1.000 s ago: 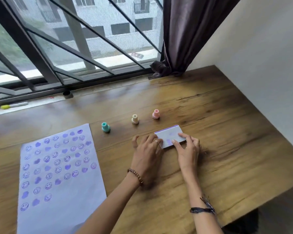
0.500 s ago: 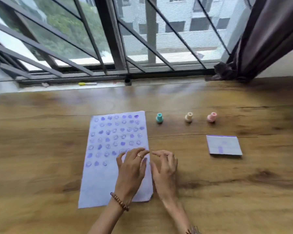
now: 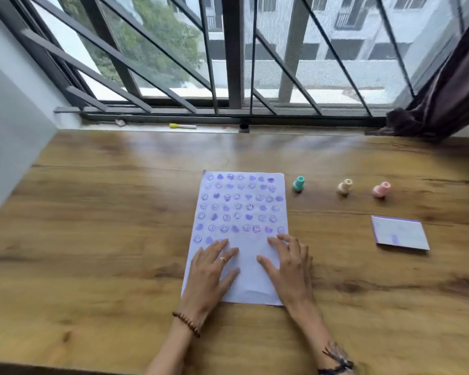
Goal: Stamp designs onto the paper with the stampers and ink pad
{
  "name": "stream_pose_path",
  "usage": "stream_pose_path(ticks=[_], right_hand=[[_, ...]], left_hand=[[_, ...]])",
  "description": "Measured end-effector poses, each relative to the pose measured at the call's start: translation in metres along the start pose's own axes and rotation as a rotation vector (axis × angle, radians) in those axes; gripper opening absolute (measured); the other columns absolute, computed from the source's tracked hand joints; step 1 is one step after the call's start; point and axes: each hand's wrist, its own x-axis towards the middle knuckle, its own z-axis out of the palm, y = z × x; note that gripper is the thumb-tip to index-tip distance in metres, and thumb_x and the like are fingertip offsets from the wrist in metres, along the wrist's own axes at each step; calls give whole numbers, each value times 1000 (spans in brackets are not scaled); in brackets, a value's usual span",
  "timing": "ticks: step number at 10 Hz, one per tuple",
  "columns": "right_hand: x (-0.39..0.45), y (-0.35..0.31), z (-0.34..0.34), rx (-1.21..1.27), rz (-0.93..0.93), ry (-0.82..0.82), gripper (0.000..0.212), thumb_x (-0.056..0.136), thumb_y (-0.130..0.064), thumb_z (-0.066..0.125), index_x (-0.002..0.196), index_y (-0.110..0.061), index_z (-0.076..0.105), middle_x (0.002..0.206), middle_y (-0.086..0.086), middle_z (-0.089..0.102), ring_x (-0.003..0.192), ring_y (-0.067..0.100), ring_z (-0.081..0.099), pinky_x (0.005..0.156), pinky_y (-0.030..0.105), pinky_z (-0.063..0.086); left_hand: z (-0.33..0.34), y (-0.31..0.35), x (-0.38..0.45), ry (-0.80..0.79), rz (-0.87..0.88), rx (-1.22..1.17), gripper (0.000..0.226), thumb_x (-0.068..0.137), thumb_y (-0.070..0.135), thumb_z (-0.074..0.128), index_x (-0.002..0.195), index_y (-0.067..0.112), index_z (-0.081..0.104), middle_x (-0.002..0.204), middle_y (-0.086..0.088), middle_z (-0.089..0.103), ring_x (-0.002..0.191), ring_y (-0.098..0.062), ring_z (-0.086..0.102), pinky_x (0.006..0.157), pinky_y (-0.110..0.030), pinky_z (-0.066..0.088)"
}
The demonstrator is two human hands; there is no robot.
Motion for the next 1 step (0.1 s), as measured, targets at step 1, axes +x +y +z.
stream_pose_path(ticks=[1], right_hand=[[2, -13, -5, 15, -30, 85, 31, 77, -33, 60, 106, -21, 62, 114, 2, 64, 98, 17, 40, 80, 40, 48]], left_hand=[[-2, 6, 7, 15, 26, -16, 46, 84, 46, 38, 122, 25, 53, 137, -3, 51, 129, -16, 41, 107, -33, 18]])
